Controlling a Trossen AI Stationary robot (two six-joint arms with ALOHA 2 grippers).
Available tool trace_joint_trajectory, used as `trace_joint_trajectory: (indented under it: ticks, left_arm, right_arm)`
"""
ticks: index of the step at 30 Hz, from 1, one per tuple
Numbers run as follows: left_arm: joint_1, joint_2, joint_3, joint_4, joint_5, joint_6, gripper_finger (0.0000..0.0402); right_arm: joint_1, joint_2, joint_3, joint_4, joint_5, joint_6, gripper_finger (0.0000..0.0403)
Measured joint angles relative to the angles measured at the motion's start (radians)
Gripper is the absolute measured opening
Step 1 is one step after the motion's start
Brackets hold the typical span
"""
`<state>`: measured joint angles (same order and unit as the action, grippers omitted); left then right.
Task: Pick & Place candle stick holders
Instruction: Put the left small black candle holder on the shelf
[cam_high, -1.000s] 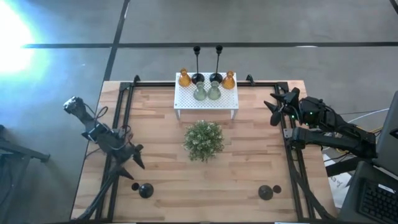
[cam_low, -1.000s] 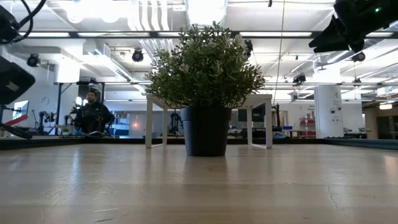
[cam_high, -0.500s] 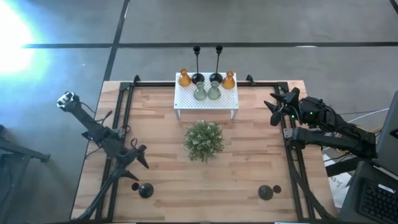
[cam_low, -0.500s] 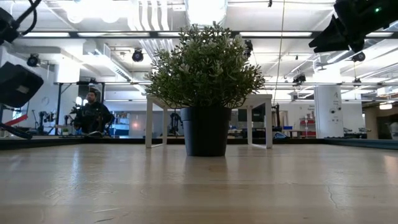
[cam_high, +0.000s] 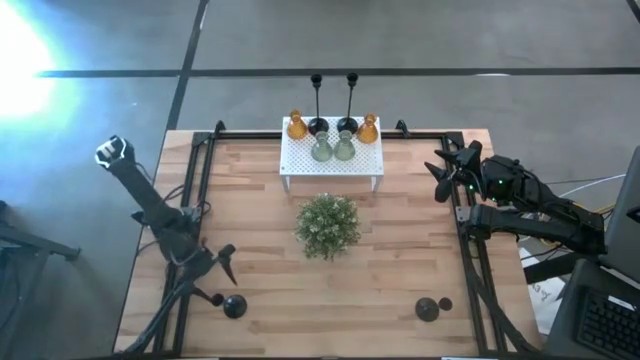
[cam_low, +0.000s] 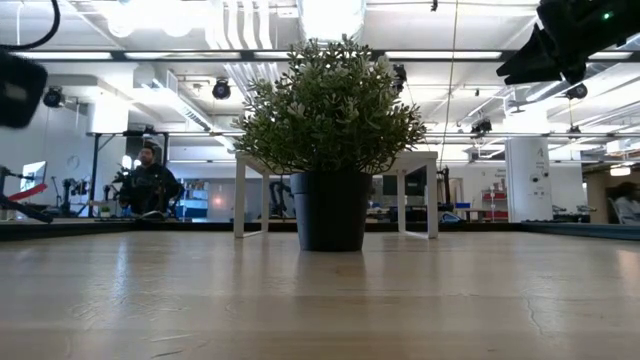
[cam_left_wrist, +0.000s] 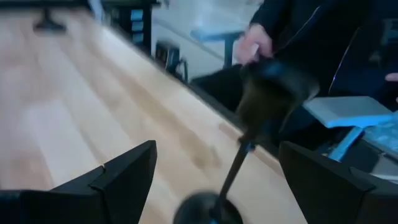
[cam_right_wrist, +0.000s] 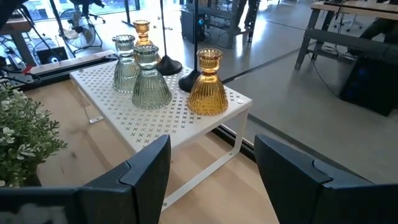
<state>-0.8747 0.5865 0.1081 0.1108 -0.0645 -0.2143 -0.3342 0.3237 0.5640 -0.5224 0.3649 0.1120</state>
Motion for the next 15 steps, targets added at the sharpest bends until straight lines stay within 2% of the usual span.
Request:
trace_joint_trajectory:
  ticks: [5,15]
  left_arm:
    - [-0.055,0.045,0.002,0.062,-0.035,0.083,0.0341]
    - [-0.057,0.131,0.002,0.077,-0.073,0.049,0.0341]
  right_arm:
    - [0.000,0.000,0.000,0.000,0.000,0.000,0.0224]
    - [0.000,0.000,0.000,0.000,0.000,0.000,0.0224]
